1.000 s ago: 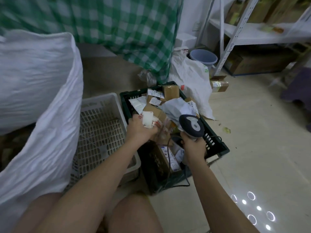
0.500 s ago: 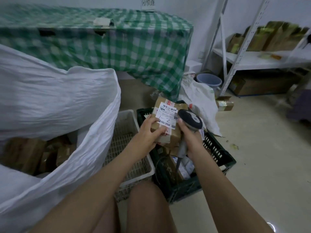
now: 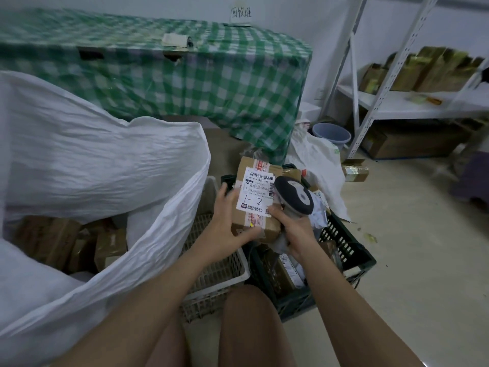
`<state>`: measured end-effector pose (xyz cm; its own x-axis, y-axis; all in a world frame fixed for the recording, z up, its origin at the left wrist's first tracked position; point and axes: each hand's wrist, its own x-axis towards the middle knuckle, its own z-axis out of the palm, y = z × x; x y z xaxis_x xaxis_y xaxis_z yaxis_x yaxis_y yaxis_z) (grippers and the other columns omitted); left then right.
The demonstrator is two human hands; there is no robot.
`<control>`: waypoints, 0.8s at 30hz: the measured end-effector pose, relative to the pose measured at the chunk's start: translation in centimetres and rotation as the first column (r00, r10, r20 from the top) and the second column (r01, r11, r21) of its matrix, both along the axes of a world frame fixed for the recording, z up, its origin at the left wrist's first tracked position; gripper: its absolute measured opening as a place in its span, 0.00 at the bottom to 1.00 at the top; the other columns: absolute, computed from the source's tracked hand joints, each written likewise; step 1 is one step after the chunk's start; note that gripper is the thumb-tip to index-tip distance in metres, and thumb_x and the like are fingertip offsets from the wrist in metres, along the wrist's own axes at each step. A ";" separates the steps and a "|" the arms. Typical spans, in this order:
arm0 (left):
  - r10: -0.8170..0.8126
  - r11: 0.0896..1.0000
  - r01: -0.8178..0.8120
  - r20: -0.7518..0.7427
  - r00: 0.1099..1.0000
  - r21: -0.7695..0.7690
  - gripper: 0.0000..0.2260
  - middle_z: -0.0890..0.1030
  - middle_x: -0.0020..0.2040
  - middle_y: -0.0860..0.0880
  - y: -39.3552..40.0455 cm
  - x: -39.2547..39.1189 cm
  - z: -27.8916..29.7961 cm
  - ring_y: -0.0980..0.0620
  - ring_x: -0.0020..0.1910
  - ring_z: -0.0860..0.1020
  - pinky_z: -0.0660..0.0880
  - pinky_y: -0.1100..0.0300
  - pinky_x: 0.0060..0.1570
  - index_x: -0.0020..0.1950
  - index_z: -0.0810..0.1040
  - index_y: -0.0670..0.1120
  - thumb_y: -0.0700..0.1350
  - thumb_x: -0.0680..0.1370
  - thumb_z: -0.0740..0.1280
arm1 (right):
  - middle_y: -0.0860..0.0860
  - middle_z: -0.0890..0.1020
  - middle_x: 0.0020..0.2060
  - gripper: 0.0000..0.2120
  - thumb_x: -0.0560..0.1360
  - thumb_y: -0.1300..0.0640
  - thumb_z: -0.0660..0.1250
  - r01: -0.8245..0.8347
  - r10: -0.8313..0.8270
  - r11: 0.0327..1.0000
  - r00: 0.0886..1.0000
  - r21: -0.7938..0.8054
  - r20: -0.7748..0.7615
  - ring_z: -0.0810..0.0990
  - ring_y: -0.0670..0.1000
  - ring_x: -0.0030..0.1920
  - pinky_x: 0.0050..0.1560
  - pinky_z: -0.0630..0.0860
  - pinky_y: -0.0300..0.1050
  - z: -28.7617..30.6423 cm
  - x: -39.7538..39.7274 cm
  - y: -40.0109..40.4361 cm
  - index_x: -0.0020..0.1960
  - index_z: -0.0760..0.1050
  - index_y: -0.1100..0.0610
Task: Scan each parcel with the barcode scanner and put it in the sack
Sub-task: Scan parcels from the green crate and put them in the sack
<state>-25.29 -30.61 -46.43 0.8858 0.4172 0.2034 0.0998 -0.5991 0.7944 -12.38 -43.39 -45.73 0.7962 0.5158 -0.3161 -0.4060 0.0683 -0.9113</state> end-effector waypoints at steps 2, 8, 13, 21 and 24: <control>0.106 0.940 -0.119 -0.060 0.993 -0.321 0.41 0.53 0.78 0.56 -0.1 1.0 1.2 0.57 0.74 0.57 0.58 0.59 0.70 0.78 0.42 0.55 0.64 0.75 0.63 | 0.58 0.83 0.54 0.18 0.68 0.66 0.75 -0.029 0.031 0.999 0.997 -0.028 0.074 0.83 0.56 0.53 0.55 0.79 0.57 0.3 0.1 -0.2 0.57 0.78 0.60; 0.096 0.727 -0.227 -0.232 0.968 -0.648 0.22 0.79 0.62 0.49 2.4 3.5 1.7 0.54 0.54 0.78 0.73 0.59 0.48 0.75 0.63 0.49 0.55 0.83 0.55 | 0.54 0.83 0.49 0.17 0.71 0.71 0.70 -0.137 0.138 0.990 0.980 -0.015 0.144 0.84 0.44 0.41 0.36 0.80 0.37 1.7 0.4 -1.2 0.59 0.75 0.63; 0.095 0.677 -0.254 -0.260 0.961 -0.691 0.24 0.78 0.58 0.52 3.1 3.4 1.1 0.55 0.50 0.77 0.72 0.60 0.40 0.74 0.60 0.46 0.48 0.80 0.63 | 0.49 0.80 0.51 0.20 0.73 0.61 0.72 -0.043 0.081 0.988 0.961 -0.148 0.263 0.78 0.46 0.49 0.43 0.75 0.37 2.4 1.4 -1.6 0.63 0.73 0.57; 0.176 0.707 -0.287 -0.233 0.956 -0.646 0.27 0.75 0.66 0.47 3.7 3.1 0.5 0.48 0.57 0.77 0.77 0.51 0.49 0.73 0.62 0.48 0.46 0.77 0.69 | 0.43 0.80 0.44 0.15 0.73 0.61 0.73 -0.069 0.166 0.971 0.885 -0.230 0.434 0.77 0.41 0.45 0.39 0.74 0.28 3.4 0.2 -3.0 0.57 0.75 0.52; 0.179 0.702 -0.277 -0.214 0.960 -0.656 0.25 0.76 0.65 0.47 3.5 3.2 0.6 0.47 0.57 0.78 0.77 0.47 0.55 0.72 0.64 0.49 0.45 0.77 0.69 | 0.46 0.80 0.37 0.11 0.73 0.58 0.72 -0.091 0.210 0.954 0.882 -0.285 0.422 0.77 0.43 0.38 0.34 0.74 0.33 3.3 -0.6 -3.1 0.54 0.76 0.52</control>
<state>-22.13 -27.15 -45.85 0.7419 0.5916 -0.3157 0.2876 0.1445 0.9468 -12.96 -46.47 -42.44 0.8017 0.5920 -0.0831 0.0574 -0.2146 -0.9750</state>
